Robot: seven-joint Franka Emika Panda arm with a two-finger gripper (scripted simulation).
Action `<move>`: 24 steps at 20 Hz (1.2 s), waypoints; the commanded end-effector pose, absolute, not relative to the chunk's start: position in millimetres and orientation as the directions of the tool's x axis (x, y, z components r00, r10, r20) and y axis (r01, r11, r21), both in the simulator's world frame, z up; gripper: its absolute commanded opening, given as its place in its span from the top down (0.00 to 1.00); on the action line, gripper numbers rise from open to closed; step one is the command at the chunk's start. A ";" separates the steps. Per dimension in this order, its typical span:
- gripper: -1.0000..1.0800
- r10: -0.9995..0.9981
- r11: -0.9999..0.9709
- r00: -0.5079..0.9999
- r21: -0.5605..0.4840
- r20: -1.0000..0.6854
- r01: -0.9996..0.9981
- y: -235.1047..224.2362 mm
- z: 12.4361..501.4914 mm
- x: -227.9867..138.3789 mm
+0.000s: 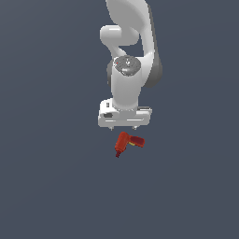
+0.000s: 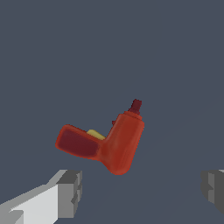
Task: Pick up the object and move it to a goal position.
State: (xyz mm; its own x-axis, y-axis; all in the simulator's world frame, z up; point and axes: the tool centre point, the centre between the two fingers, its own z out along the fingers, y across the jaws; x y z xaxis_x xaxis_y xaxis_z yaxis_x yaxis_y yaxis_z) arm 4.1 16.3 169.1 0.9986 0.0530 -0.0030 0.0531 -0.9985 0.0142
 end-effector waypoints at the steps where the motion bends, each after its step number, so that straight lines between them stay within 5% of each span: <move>1: 0.00 0.097 -0.995 0.995 0.021 -0.017 0.097 21.0 165.0 4.6; 12: 0.00 0.434 -0.895 0.890 0.045 -0.139 0.444 55.5 132.0 7.7; 24: 0.00 0.772 -0.589 0.555 -0.018 -0.308 0.808 97.4 86.7 6.4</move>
